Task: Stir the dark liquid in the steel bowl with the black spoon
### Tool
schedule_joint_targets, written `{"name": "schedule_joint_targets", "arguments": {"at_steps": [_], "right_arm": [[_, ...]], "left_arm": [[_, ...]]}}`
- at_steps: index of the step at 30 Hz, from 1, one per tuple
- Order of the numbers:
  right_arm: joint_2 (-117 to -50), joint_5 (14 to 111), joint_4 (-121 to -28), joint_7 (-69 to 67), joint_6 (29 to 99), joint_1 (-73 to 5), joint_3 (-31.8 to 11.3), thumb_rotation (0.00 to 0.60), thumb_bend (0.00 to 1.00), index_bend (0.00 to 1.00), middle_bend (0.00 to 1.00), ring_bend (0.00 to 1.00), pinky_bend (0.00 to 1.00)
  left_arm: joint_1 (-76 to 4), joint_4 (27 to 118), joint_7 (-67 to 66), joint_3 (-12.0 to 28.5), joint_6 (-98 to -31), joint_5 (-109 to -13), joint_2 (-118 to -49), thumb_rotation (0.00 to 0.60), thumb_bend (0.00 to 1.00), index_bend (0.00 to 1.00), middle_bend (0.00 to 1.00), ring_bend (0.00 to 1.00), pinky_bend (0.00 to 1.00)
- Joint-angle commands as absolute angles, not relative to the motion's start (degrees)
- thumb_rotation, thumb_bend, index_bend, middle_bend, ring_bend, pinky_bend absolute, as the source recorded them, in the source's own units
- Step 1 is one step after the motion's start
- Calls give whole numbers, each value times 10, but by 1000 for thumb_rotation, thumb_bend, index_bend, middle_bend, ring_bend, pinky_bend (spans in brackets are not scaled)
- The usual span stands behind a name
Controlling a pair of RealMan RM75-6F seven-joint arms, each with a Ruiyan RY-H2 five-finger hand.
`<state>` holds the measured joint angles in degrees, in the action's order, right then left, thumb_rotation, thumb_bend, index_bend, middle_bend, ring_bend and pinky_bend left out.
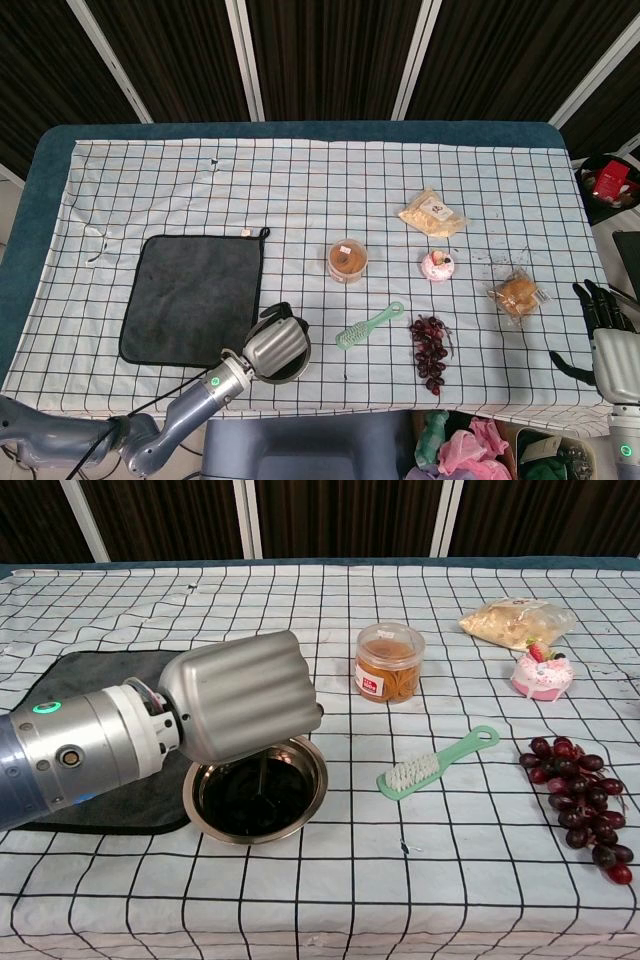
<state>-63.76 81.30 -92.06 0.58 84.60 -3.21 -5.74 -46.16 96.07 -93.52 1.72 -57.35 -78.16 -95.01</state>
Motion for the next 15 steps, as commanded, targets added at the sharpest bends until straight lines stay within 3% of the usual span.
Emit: {"name": "schedule_joint_targets", "arguments": {"at_steps": [1,4,8,11,13,15], "right_arm": [[-638,813,-921,6,846,-32,-58,600,113,21,7,37,219],[-638,812,-921,6,846,-32,-58,600,113,21,7,37,219],[-637,813,-921,5,845,-32,-58,600,112,21,7,37,219],[-637,814,-921,5,846,-32,-57,600,113,21,7,37,219],[-636,814,-922,4,847,-32,-57,600,113,21,7,37,219],[-635,813,-922,5,847,-31,-57,600,113,21,7,36,219]], "left_arm": [[-462,965,-937,18,-579,-780,-948,600,215,206,895,826,756],[-461,974,-943,20,-587,-774,-944,600,210,120,890,820,756],[-459,995,-951,29,-608,-769,-931,600,210,107,864,787,753],[-450,1019,-946,43,-639,-772,-909,600,210,107,756,672,683],[-434,1050,-924,51,-668,-766,-879,600,210,107,610,517,547],[-413,1081,-886,55,-697,-759,-848,600,209,109,527,434,464]]}}
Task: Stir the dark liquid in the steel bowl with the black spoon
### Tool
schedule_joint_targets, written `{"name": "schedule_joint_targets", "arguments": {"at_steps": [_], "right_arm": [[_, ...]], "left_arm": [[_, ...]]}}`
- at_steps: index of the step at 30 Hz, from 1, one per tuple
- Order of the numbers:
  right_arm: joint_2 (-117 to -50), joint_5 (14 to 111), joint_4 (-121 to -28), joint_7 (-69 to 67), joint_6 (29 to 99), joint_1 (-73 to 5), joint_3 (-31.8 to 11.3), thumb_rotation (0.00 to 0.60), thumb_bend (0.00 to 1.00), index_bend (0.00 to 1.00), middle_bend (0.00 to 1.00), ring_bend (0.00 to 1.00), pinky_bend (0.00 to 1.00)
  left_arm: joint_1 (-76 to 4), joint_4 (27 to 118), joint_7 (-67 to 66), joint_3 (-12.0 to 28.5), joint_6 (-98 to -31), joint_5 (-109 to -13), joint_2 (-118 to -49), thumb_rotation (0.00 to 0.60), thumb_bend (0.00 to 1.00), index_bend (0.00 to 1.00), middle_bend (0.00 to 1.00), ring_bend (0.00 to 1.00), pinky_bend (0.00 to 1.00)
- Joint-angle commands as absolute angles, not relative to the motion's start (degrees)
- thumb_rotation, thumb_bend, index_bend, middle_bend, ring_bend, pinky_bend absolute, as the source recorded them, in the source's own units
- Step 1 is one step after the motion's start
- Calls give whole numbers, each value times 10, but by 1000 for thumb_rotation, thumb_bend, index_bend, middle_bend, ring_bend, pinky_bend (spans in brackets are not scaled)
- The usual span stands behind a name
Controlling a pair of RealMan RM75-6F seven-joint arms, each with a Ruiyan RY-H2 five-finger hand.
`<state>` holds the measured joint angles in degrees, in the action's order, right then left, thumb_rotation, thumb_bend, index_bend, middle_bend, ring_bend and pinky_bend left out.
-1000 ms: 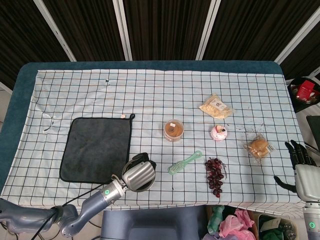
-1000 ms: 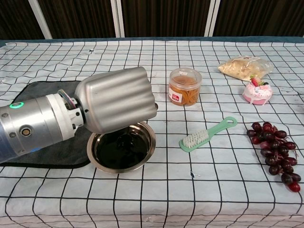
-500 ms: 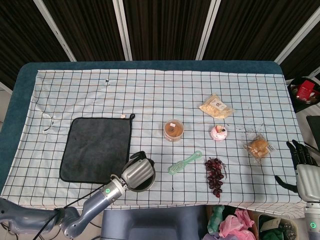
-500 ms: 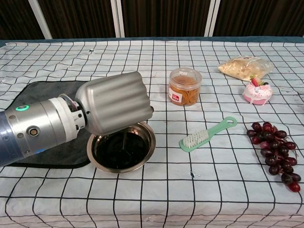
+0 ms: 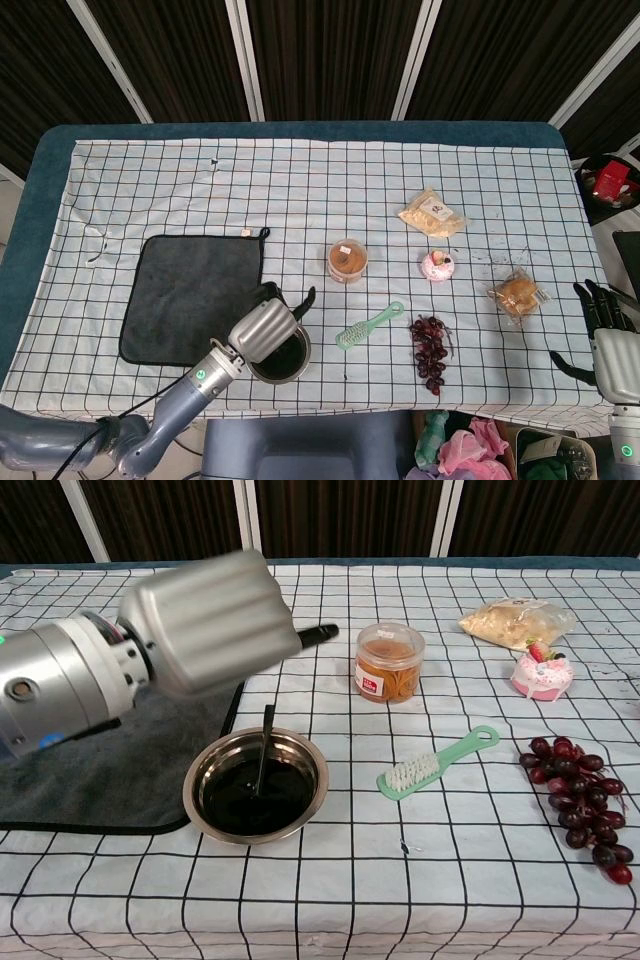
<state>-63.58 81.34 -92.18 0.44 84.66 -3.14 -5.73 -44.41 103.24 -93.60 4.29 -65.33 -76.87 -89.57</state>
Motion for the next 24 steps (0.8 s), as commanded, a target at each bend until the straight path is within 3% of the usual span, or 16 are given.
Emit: {"name": "schedule_joint_targets", "arguments": {"at_steps": [1,4,8,11,20,24], "right_arm": [[-635,813,-923,5,847,-31,-57,600,113,21,7,36,219],[-635,811,-922,8,845,-31,-57,600,113,22,7,36,219],[-636,811,-920,16,839,-34,-56,600,112,22,7,35,219],[-638,814,-918,21,837,-36,-54,600,112,21,7,34,219],[-642,818,-912,26,839,-38,-54,600,112,22,7,34,219],[-644,818,-916,31,841,-38,-54,600,113,21,7,34,219]], "left_arm": [[-401,1097,-860,55,-709,-759,-831,600,205,112,442,356,386],[-345,1156,-739,40,-756,-753,-760,600,192,124,275,223,257],[-266,1220,-537,-7,-786,-754,-633,600,175,128,160,134,173],[-234,1210,-393,-36,-780,-788,-561,600,161,127,98,89,139],[-179,1097,-74,-68,-807,-890,-502,600,151,60,44,0,98],[-173,1049,-20,-69,-810,-919,-499,600,151,60,43,0,76]]}}
